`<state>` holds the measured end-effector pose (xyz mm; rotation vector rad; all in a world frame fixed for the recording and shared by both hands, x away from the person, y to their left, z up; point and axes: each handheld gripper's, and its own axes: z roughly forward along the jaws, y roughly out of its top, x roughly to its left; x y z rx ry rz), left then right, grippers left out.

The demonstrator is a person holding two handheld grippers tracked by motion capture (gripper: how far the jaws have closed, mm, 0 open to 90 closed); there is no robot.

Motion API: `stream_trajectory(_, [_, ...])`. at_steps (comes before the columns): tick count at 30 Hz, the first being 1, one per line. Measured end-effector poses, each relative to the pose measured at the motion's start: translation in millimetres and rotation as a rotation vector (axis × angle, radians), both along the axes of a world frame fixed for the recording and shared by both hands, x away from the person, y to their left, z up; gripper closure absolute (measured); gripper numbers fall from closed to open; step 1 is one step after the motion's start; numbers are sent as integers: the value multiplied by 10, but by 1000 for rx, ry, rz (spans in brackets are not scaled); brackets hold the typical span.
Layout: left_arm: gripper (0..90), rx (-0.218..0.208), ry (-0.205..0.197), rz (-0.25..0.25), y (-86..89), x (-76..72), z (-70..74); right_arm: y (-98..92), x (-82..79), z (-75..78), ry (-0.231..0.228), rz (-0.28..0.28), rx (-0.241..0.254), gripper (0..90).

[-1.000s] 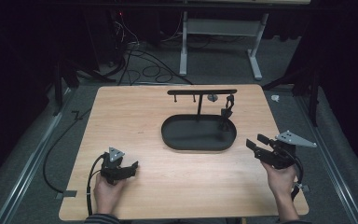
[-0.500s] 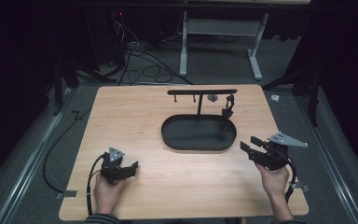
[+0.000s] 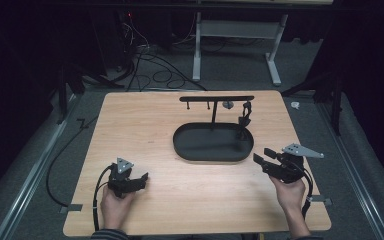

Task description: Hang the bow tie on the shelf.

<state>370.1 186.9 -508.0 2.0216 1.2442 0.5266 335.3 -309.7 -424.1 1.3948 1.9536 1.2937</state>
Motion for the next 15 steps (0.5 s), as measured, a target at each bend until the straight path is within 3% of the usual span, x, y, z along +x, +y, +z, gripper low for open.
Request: stream_trajectory(15, [226, 0, 0, 0, 0, 0, 0, 107, 50, -146, 36, 15, -6, 471])
